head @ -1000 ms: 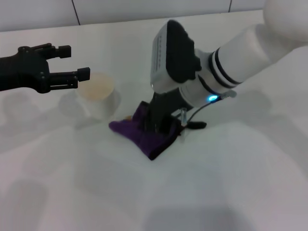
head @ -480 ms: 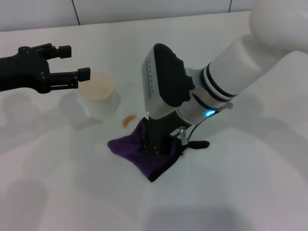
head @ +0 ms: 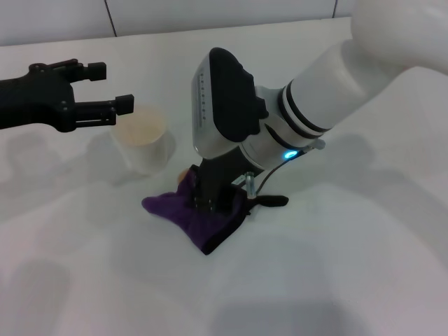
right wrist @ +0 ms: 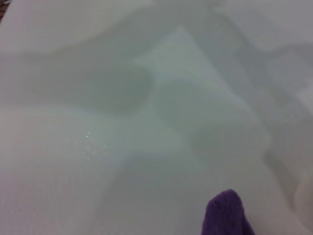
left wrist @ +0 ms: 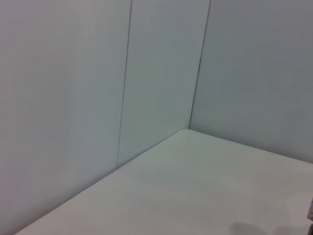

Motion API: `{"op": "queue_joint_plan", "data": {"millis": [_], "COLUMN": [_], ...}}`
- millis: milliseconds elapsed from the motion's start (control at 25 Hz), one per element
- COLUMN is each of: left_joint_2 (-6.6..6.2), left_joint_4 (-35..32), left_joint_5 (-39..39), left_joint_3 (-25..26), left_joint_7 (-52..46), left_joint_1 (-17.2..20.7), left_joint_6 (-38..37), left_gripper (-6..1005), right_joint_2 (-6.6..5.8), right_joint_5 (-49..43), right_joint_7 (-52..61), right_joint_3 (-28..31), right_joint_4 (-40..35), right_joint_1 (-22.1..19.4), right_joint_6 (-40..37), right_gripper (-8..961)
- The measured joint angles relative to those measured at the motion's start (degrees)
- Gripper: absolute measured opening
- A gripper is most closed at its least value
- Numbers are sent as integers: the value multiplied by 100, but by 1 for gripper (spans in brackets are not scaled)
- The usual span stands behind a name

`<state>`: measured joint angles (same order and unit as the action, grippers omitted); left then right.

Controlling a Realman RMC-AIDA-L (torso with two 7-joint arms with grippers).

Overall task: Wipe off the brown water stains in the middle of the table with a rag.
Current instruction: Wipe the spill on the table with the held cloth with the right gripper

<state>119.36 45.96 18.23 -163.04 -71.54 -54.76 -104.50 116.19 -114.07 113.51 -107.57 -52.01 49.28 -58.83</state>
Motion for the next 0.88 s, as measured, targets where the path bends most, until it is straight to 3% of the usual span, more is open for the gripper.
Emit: {"op": "queue_joint_plan", "data": {"millis": [880], "left_joint_2": [0], "left_joint_4": [-79], "left_joint_5": [8], "left_joint_3": [0], "left_joint_7": [-6], "left_joint_1": [-12], "left_joint_6": [35], "left_gripper": [861], "right_joint_2": [-25], "right_joint_5": [-47], "right_joint_7": [491], "right_joint_3": [18], "right_joint_4": [305], "right_joint_1": [127], "right_joint_6": [705], "right_gripper": [76]}}
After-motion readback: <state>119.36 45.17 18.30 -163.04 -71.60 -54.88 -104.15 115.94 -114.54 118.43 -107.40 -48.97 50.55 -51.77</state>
